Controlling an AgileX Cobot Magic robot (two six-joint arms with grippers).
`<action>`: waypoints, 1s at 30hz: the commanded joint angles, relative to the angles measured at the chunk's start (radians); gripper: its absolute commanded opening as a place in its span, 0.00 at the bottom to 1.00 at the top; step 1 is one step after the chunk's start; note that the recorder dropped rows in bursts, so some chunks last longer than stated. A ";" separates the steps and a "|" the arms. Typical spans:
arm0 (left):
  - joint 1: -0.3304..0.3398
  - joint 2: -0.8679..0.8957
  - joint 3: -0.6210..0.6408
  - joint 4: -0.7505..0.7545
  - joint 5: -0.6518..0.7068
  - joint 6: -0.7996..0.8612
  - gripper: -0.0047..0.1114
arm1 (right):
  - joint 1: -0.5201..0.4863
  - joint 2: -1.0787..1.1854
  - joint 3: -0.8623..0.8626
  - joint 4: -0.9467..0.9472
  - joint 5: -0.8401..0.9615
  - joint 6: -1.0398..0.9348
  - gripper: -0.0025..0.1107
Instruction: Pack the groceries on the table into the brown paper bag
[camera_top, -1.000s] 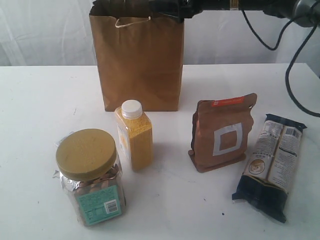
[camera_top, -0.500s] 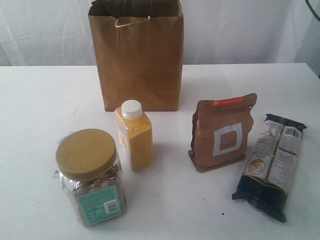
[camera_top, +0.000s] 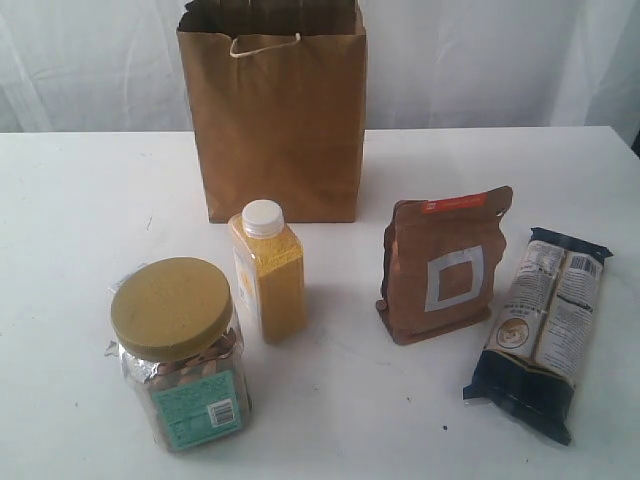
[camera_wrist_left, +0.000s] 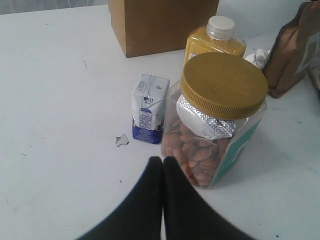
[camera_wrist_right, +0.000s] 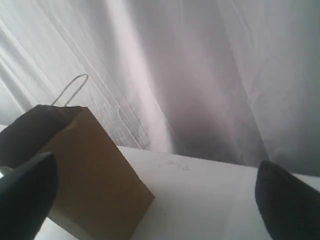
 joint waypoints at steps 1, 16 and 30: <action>0.005 0.000 0.007 -0.017 -0.003 -0.005 0.04 | -0.018 -0.088 0.119 0.008 -0.005 0.003 0.95; 0.005 0.000 0.007 -0.017 -0.003 -0.005 0.04 | -0.020 -0.445 0.154 0.008 -0.005 0.003 0.86; 0.005 0.000 -0.001 0.110 -0.129 0.003 0.04 | -0.020 -0.557 0.154 0.008 0.293 0.001 0.02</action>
